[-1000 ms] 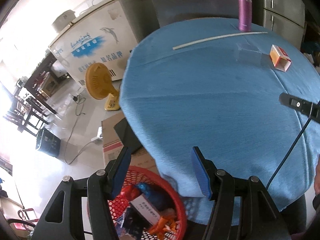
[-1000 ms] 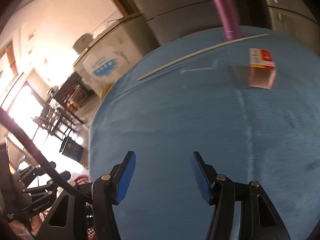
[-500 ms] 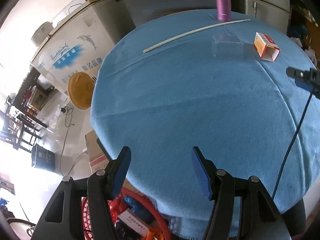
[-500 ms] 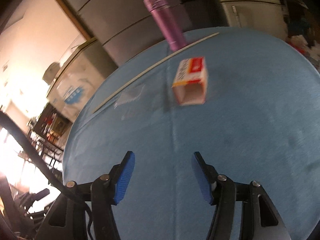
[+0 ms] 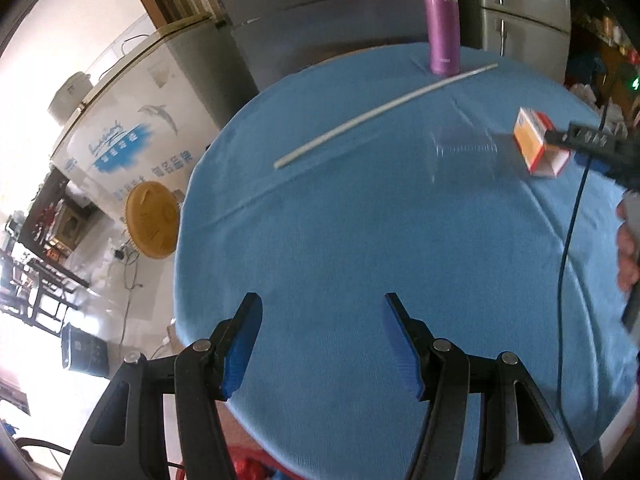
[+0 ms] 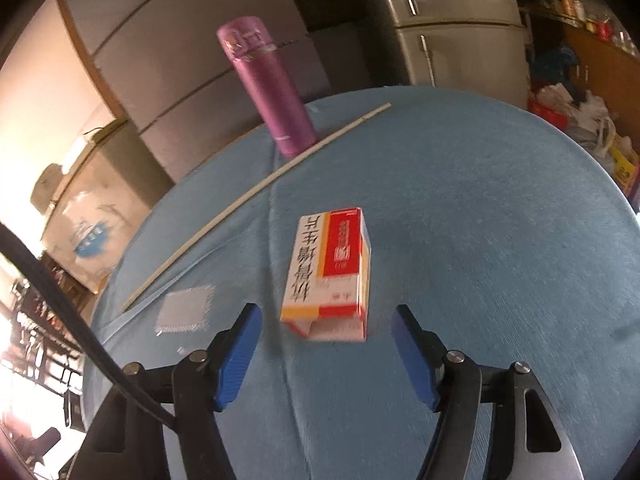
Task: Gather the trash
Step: 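Grasp the orange-and-white medicine box with the right gripper, then grasp the clear plastic tray with the left gripper while the right holds the orange box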
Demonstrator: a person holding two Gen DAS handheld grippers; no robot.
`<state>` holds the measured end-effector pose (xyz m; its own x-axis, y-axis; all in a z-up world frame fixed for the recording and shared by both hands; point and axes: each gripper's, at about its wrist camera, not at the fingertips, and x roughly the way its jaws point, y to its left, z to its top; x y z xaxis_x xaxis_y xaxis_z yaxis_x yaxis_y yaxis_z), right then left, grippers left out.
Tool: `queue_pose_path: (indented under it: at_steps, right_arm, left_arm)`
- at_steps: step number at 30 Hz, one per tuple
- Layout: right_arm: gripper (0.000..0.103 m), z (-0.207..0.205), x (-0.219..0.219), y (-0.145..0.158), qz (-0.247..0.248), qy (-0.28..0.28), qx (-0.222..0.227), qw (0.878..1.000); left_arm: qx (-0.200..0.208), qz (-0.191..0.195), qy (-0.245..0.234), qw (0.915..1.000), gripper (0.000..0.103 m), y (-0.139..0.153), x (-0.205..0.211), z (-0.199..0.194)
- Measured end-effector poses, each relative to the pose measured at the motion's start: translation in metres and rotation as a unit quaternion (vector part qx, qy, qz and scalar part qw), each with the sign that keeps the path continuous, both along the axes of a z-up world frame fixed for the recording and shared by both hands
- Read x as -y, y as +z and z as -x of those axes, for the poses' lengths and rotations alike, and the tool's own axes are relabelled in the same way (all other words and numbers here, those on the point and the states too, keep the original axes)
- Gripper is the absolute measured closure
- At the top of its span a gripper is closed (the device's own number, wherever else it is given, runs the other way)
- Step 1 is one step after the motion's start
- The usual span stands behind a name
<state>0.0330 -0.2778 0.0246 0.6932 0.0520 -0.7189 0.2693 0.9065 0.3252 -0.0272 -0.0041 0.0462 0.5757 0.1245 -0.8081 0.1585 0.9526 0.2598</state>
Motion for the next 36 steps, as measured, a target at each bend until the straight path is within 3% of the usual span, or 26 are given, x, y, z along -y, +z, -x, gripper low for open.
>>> queue_pose_path:
  at_steps: [5,9,10,11,12,18,24,27,30,32,36]
  right_arm:
    - [0.032,-0.018,-0.005,-0.012,0.002,-0.011,-0.014,1.000]
    - [0.033,-0.022,-0.009,-0.020,0.013,-0.018,-0.020,1.000]
    - [0.040,-0.023,-0.009,-0.022,0.024,-0.020,-0.019,0.999]
    - [0.053,-0.022,-0.010,-0.023,0.033,-0.021,-0.019,0.999]
    - [0.053,-0.023,-0.011,-0.024,0.043,-0.020,-0.020,0.999]
    - [0.053,-0.014,0.001,-0.030,0.014,-0.022,0.006,1.000]
    - [0.053,0.005,0.006,-0.034,-0.020,-0.005,0.038,0.999]
    - [0.053,0.011,0.009,-0.036,-0.037,-0.005,0.059,0.998]
    - [0.053,0.014,0.012,-0.036,-0.053,-0.003,0.076,0.996]
    - [0.053,0.015,0.014,-0.038,-0.062,-0.005,0.076,0.995]
    - [0.053,0.017,0.020,-0.039,-0.076,-0.012,0.088,0.993]
  left_arm:
    - [0.013,0.024,-0.044,0.9987,0.041,0.006,0.010,-0.033]
    - [0.001,0.055,-0.100,0.9935,0.041,0.001,0.025,-0.059]
    - [-0.002,0.061,-0.108,0.9922,0.041,0.000,0.027,-0.064]
    - [-0.005,0.068,-0.118,0.9906,0.041,-0.002,0.031,-0.070]
    - [-0.007,0.075,-0.128,0.9889,0.041,-0.003,0.035,-0.076]
    - [-0.020,0.101,-0.170,0.9801,0.041,-0.006,0.057,-0.101]
    - [-0.042,0.132,-0.226,0.9642,0.039,-0.001,0.073,-0.128]
    - [-0.058,0.157,-0.228,0.9591,0.028,-0.001,0.078,-0.149]
    - [-0.067,0.185,-0.216,0.9564,0.028,-0.002,0.081,-0.168]
    - [-0.085,0.212,-0.221,0.9480,0.028,-0.006,0.085,-0.179]
    - [-0.106,0.219,-0.227,0.9429,0.028,-0.023,0.097,-0.181]
